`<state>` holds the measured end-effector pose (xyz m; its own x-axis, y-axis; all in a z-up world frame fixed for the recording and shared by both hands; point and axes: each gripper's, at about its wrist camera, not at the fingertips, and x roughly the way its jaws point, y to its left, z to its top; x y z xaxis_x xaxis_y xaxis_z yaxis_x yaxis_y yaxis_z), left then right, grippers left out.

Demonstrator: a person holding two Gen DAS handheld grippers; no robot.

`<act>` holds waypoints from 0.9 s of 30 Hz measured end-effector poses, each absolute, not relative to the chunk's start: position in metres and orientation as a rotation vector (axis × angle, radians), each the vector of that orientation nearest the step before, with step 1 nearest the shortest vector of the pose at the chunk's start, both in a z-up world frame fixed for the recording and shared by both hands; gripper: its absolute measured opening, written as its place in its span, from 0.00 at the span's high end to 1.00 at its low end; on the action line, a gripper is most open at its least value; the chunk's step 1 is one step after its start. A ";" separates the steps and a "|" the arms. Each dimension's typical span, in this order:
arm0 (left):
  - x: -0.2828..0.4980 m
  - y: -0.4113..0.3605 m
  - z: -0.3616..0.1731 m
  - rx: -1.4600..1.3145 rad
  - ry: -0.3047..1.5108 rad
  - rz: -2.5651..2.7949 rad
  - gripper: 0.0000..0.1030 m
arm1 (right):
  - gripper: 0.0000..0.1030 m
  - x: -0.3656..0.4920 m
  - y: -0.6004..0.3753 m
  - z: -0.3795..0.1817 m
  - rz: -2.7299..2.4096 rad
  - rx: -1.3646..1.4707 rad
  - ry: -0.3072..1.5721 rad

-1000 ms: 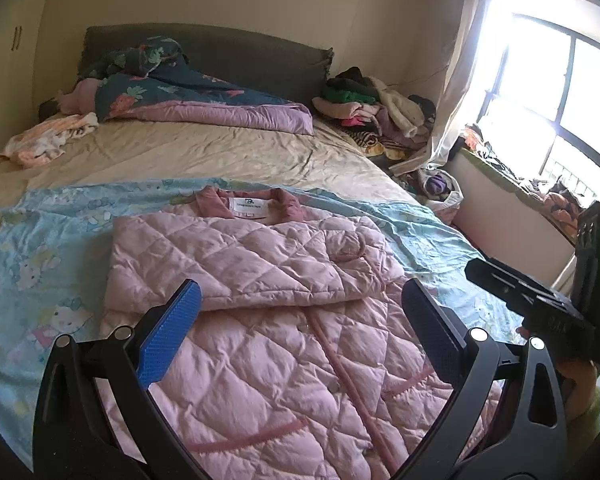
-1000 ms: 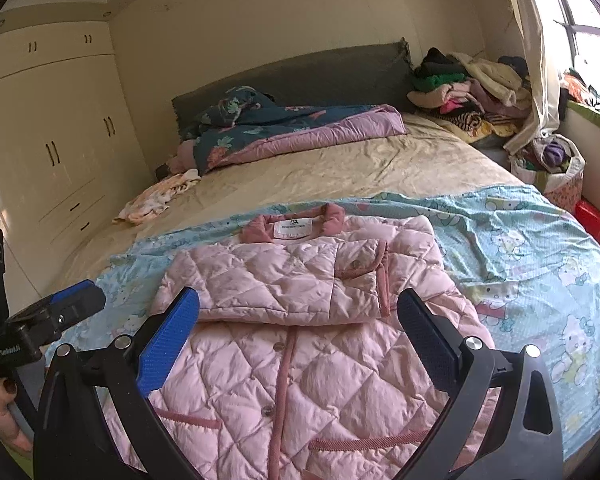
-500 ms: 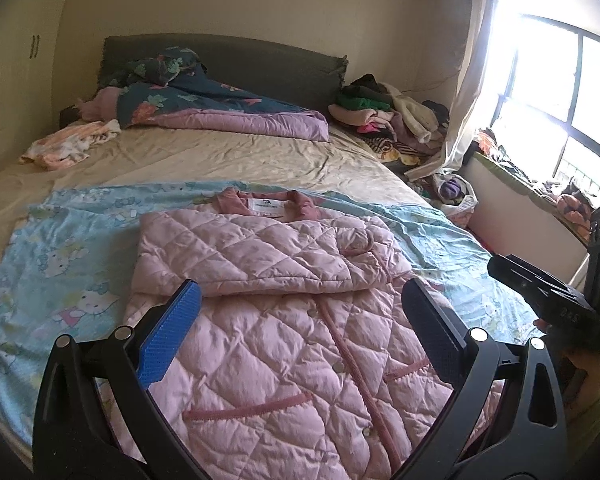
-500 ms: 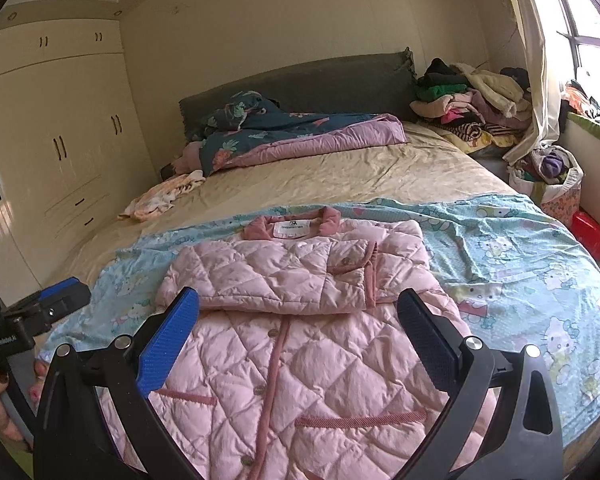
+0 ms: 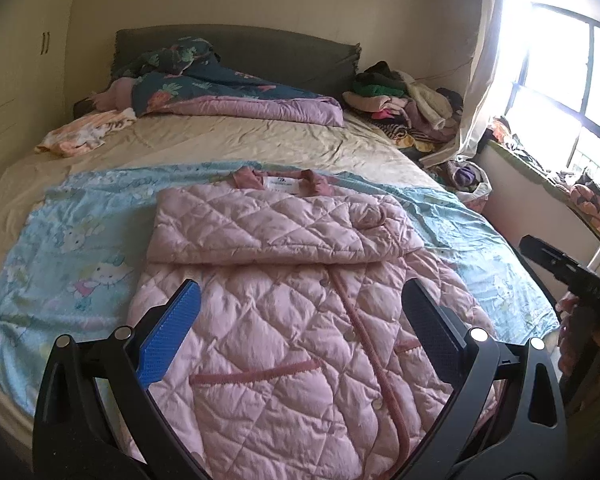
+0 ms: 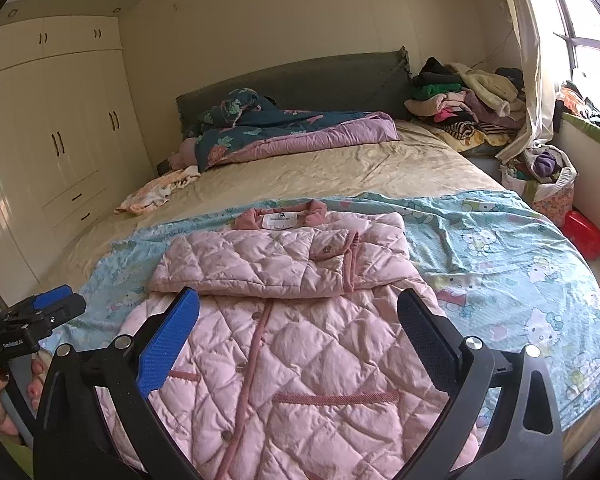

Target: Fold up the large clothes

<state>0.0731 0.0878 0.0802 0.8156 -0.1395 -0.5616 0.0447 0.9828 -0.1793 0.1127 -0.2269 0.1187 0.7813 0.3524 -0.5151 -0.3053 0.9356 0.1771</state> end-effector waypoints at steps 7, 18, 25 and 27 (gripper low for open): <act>0.067 0.089 0.069 -0.155 0.636 -0.066 0.09 | 0.04 0.109 -0.242 0.112 0.339 0.088 0.580; 0.063 0.098 0.038 -0.127 0.715 0.004 0.09 | 0.04 0.106 -0.266 0.086 0.304 0.063 0.632; 0.059 0.114 0.014 -0.130 0.769 0.065 0.09 | 0.04 0.107 -0.286 0.056 0.253 0.044 0.695; 0.058 0.118 0.007 -0.127 0.784 0.080 0.09 | 0.04 0.108 -0.292 0.049 0.243 0.040 0.709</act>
